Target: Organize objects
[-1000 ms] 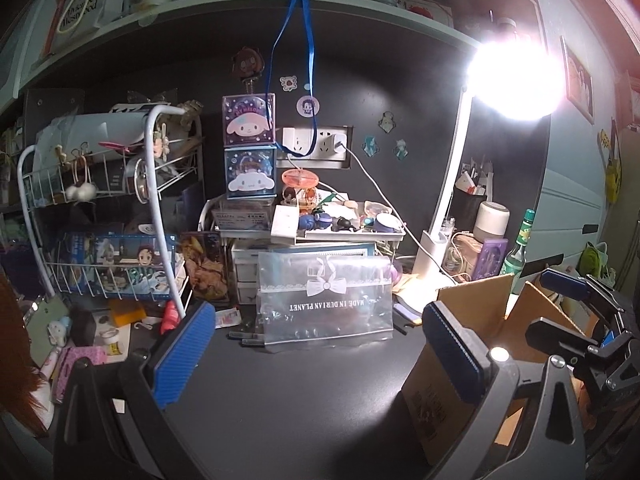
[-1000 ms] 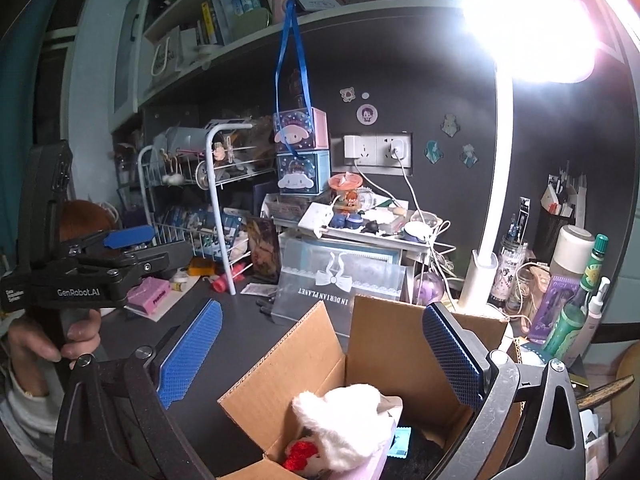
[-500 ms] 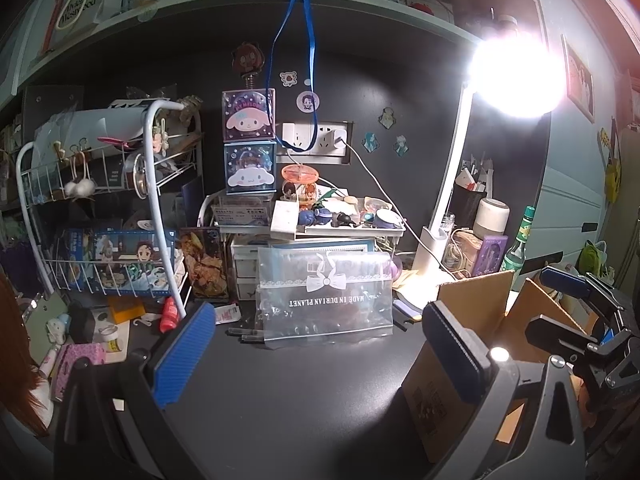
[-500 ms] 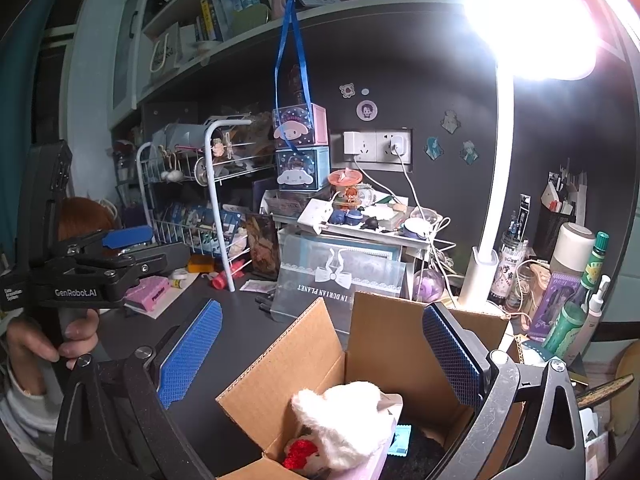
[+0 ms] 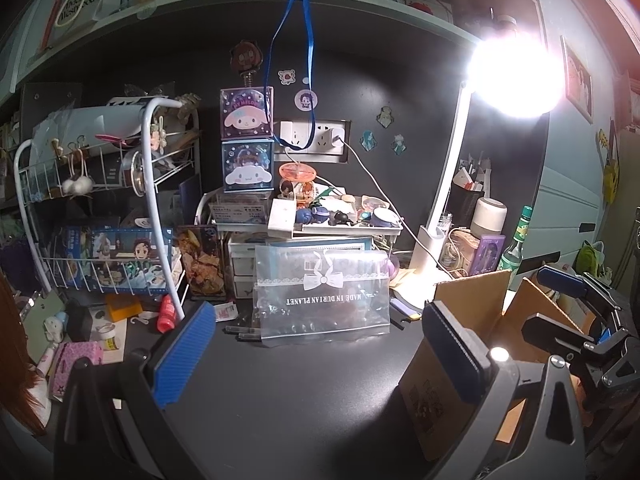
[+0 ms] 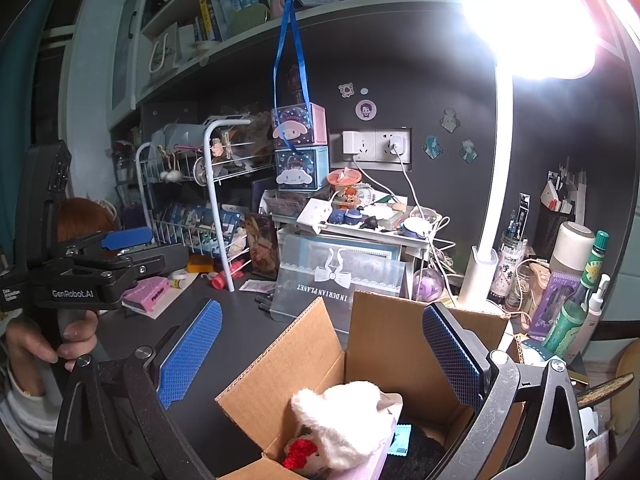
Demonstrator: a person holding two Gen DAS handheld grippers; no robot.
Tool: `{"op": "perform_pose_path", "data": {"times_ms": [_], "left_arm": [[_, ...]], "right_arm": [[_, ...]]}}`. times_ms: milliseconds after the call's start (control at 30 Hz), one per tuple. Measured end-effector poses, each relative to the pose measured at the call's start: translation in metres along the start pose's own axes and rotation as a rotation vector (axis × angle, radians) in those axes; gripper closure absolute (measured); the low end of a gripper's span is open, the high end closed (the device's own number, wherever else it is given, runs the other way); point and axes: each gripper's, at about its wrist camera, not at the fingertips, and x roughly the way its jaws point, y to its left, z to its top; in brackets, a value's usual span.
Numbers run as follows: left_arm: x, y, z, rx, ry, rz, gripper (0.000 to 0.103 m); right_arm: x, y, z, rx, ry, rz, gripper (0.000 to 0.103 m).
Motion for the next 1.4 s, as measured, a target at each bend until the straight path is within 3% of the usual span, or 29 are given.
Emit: {"op": "perform_pose_path", "data": {"times_ms": [1400], "left_arm": [[0.0008,0.0035,-0.002,0.0,0.004,0.006,0.0]], "right_arm": [[-0.0035,0.0002,-0.0035,0.004,-0.007,-0.032,0.002]]}}
